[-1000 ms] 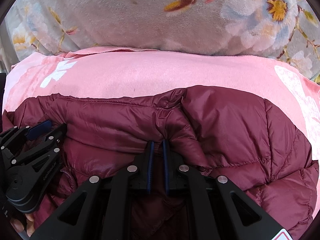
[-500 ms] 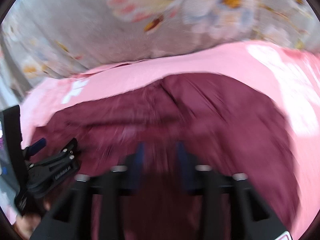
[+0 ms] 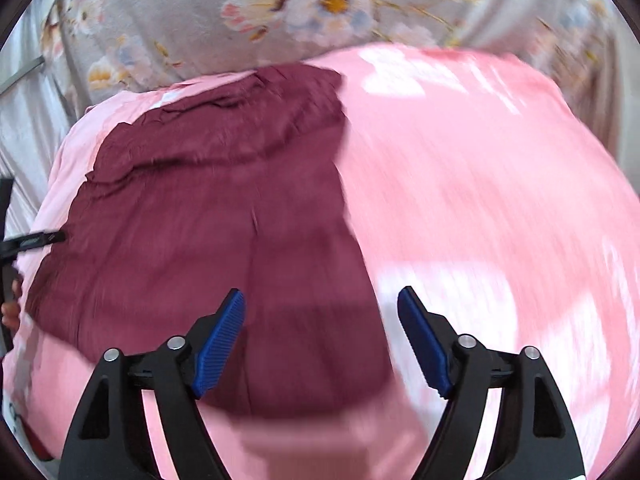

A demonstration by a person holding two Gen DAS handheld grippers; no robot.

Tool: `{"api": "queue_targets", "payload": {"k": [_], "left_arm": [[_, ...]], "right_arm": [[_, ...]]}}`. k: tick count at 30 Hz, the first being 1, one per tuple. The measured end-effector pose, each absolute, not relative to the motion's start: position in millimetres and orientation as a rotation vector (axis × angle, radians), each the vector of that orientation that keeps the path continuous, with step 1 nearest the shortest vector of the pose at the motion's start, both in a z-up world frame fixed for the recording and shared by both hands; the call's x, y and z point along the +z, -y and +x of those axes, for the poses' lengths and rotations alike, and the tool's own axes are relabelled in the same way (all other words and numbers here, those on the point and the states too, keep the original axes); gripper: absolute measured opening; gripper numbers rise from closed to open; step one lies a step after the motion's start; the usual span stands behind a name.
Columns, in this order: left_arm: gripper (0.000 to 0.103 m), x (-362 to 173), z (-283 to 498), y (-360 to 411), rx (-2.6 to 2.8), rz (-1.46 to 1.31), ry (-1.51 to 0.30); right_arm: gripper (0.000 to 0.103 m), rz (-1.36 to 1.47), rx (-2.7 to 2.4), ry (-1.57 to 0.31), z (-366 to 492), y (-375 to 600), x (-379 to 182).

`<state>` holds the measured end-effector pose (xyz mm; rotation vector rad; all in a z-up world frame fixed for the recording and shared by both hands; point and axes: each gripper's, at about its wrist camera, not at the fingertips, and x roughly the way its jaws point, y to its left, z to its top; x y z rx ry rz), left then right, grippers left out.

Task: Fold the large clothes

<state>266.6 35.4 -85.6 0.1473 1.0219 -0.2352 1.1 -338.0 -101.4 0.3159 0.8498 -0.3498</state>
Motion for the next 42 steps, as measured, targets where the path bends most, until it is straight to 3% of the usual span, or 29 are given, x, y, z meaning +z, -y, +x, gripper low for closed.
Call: {"api": "queue_targets", "payload": {"k": [6,13,15,17,18,20,22,26,32,42], "left_arm": [[0.092,-117,214,-108,-0.259,-0.09,-1.112],[0.09,-118,198,-114,-0.244,-0.195,-1.057],[0.083,-117,198,-114,-0.229,-0.207,-1.046],[0.064,-116,196,-114,-0.234,-0.221,-1.038],[0.058,-114,196,-116,-0.249,-0.224,-1.038],[0.033,-113,195,-112,-0.299,-0.24,-1.048],[0.025,-109,194,-107,-0.314,-0.244,-1.053],[0.017,-89,181,-109,-0.341,-0.278,-1.014],[0.013,-52,143,-130,-0.42,-0.276,-0.959],[0.009,48,13,-176,-0.538,-0.208,-0.743]], "right_arm": [[0.077,0.522,-0.338,-0.834,-44,339,-132],[0.079,0.631,-0.393,-0.726,-42,345,-140],[0.071,0.658,-0.391,-0.711,-37,345,-139],[0.05,0.69,-0.389,-0.708,-34,347,-141],[0.045,0.701,-0.402,-0.706,-32,347,-141],[0.012,0.737,-0.362,-0.7,-29,349,-143],[0.007,0.812,-0.331,-0.683,-31,351,-145],[0.004,0.767,-0.315,-0.65,-44,339,-127],[0.003,0.653,-0.26,-0.568,-93,315,-84],[0.002,0.516,-0.221,-0.358,-228,276,9]]}}
